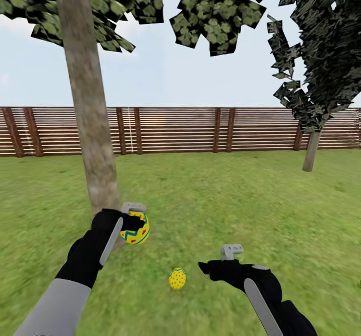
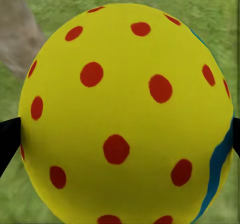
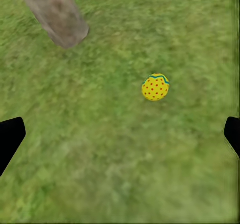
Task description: Take the three Easter eggs out of the wicker basket on the lawn in the garden, then place them on the lawn next to a single tree (choose any tree) so that all three eggs are next to the same tree and none are left in the basket.
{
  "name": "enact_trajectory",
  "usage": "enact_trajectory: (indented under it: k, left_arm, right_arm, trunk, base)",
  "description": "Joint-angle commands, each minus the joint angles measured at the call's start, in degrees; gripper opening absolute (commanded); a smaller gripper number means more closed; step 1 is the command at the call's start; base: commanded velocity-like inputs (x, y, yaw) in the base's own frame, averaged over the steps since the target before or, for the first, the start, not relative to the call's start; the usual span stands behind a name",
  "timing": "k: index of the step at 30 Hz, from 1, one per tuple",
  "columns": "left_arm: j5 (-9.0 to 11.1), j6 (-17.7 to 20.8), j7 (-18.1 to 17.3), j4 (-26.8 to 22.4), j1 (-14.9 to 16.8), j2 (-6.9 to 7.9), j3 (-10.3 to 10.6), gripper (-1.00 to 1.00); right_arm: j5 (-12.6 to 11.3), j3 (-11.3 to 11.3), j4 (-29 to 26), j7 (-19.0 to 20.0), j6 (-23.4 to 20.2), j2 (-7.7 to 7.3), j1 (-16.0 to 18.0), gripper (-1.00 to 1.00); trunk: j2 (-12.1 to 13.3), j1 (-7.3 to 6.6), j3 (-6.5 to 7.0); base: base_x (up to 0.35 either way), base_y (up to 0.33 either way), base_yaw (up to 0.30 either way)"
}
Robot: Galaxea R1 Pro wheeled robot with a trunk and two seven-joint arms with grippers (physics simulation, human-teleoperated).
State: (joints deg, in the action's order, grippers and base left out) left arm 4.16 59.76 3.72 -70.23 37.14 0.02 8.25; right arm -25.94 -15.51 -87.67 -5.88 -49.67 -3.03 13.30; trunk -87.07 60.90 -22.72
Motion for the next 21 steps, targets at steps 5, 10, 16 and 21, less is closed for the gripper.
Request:
enact_trajectory:
  k: [5,10,16,21]
  left_arm:
    - [0.5,0.2,0.4,1.2,0.0,-0.09,0.0,-1.00]
    - [0.5,0.2,0.4,1.5,0.1,-0.10,0.0,-1.00]
    - [0.5,0.2,0.4,1.7,0.1,-0.10,0.0,-1.00]
    - [0.4,0.2,0.4,1.7,0.1,-0.10,0.1,-1.00]
  right_arm:
    - [-0.5,-0.2,-0.1,-0.6,-0.2,-0.05,0.1,1.00]
    - [-0.5,-0.1,0.0,-0.7,-0.2,-0.05,0.1,1.00]
    - [-0.4,-0.2,0.8,-0.8,-0.7,0.00,0.2,1.00]
    - [-0.5,-0.1,3.5,-0.8,-0.9,0.03,0.7,1.00]
  trunk:
    - [0.0,0.03,0.02]
    - [0.0,0.03,-0.19]
    - [0.0,0.03,-0.71]
    - [0.0,0.03,-1.18]
  base:
    - [0.307,0.000,-0.070]
    - [0.313,0.052,-0.007]
    - [0.266,0.142,-0.001]
    - [0.118,0.016,0.000]
